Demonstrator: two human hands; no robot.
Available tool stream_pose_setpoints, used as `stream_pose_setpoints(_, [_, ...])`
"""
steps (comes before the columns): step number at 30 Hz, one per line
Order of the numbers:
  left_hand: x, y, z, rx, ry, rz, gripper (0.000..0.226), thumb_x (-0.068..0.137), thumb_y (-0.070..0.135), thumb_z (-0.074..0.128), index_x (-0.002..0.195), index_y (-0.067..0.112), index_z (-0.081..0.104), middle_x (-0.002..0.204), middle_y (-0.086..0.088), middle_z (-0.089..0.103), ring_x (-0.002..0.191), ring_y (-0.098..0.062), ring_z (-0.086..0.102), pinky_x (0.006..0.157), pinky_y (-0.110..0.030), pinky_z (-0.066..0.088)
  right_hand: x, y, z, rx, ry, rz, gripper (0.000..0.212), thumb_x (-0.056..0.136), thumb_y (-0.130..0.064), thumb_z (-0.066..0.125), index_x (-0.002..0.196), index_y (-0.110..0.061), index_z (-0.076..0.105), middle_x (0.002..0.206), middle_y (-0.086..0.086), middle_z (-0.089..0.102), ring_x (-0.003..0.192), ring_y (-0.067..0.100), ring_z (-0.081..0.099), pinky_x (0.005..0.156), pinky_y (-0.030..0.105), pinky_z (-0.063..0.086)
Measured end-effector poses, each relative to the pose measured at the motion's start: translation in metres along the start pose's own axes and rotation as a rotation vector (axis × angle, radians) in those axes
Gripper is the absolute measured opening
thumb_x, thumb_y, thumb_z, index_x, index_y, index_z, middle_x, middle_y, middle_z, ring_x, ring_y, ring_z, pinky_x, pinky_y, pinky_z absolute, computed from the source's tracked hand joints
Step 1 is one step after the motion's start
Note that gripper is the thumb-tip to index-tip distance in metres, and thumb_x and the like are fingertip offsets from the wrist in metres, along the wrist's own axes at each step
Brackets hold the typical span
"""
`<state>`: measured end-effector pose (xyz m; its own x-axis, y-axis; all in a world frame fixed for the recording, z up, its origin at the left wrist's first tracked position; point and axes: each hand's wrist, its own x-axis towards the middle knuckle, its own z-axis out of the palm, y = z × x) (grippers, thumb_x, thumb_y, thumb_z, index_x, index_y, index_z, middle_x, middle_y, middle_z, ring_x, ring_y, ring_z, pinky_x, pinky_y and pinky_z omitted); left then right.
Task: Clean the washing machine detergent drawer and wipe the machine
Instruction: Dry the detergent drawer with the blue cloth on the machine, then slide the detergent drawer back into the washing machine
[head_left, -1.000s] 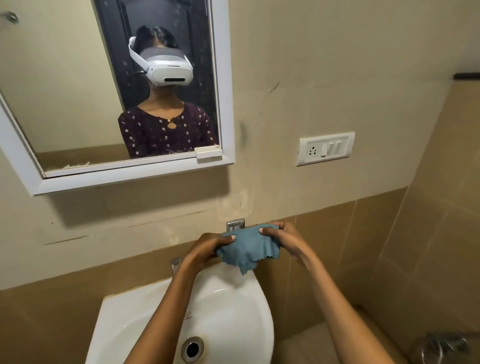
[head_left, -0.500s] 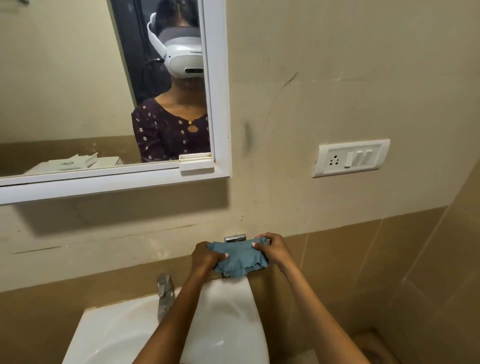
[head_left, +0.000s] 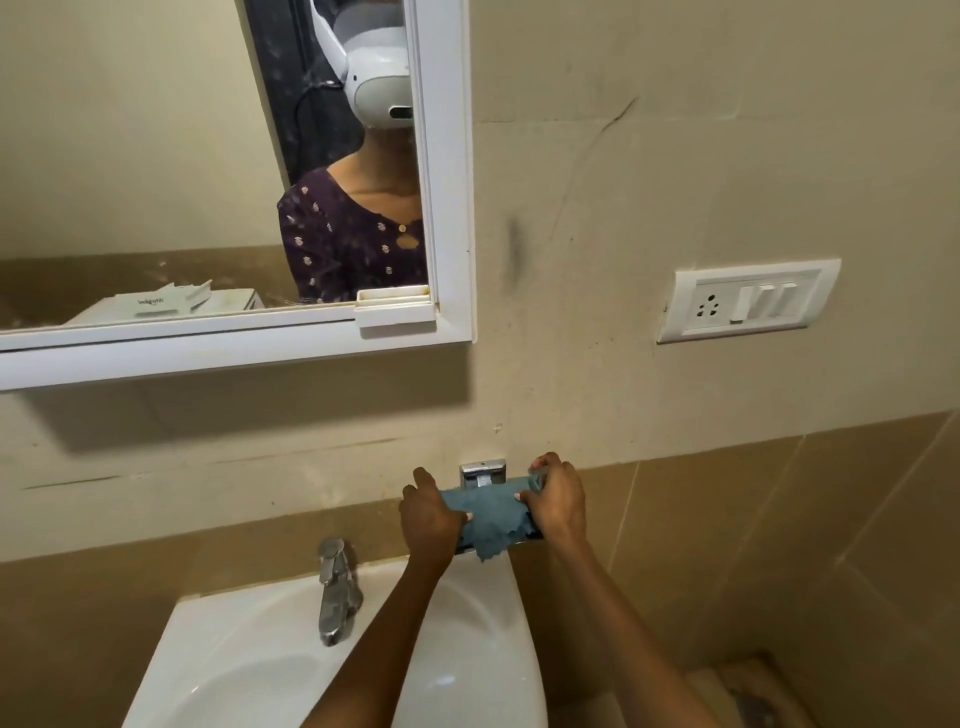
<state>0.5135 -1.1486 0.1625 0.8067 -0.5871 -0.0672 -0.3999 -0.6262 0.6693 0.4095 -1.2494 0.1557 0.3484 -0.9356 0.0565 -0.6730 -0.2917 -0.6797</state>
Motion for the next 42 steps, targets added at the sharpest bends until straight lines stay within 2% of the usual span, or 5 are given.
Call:
stream_pose_setpoints(8, [-0.014, -0.012, -0.042, -0.147, 0.222, 0.089, 0.021, 0.086, 0.025, 0.064, 0.101, 0.012, 0.058, 0.098, -0.006, 0.065, 0.092, -0.023, 0.06, 0.077, -0.03, 0.046, -0.046, -0.078, 0.003, 0.261, 0.114, -0.298, 0.019, 0.089, -0.004, 0.05, 0.096, -0.012, 0.066, 0.1, 0.008, 0.062, 0.093, 0.019, 0.056, 0.074, 0.019, 0.038])
stream_pose_setpoints(14, [-0.057, -0.1, -0.162, -0.329, 0.447, -0.078, 0.013, 0.084, 0.026, 0.065, 0.082, 0.013, 0.063, 0.073, -0.001, 0.063, 0.079, -0.023, 0.063, 0.064, -0.023, 0.038, -0.132, -0.18, 0.045, 0.505, -0.092, -0.508, 0.012, 0.086, -0.006, 0.058, 0.089, -0.012, 0.069, 0.091, 0.004, 0.065, 0.073, 0.008, 0.052, 0.063, 0.002, 0.034])
stream_pose_setpoints(18, [-0.12, -0.184, -0.255, -0.352, 0.628, -0.246, 0.018, 0.086, 0.023, 0.065, 0.089, 0.006, 0.067, 0.087, -0.012, 0.07, 0.087, -0.025, 0.064, 0.069, -0.025, 0.041, -0.227, -0.243, 0.088, 0.582, -0.307, -0.621, 0.013, 0.085, -0.006, 0.059, 0.087, -0.014, 0.068, 0.087, 0.004, 0.065, 0.066, 0.006, 0.052, 0.067, 0.017, 0.039])
stream_pose_setpoints(24, [-0.299, -0.328, -0.38, -0.41, 0.934, -0.56, 0.015, 0.085, 0.023, 0.063, 0.089, 0.011, 0.071, 0.097, -0.013, 0.071, 0.097, -0.03, 0.064, 0.084, -0.034, 0.05, -0.434, -0.333, 0.134, 0.668, -0.609, -0.829, 0.011, 0.084, -0.005, 0.061, 0.086, -0.012, 0.07, 0.084, 0.009, 0.066, 0.06, 0.007, 0.05, 0.061, 0.013, 0.037])
stream_pose_setpoints(42, [-0.876, -0.57, -0.506, -0.487, 1.586, -1.103, 0.02, 0.087, 0.024, 0.064, 0.09, 0.004, 0.062, 0.083, -0.012, 0.064, 0.054, -0.015, 0.051, 0.052, -0.021, 0.035, -0.994, -0.383, 0.193, 0.536, -1.282, -1.199, 0.018, 0.083, -0.001, 0.054, 0.087, -0.011, 0.068, 0.068, 0.005, 0.055, 0.061, 0.016, 0.048, 0.061, 0.023, 0.035])
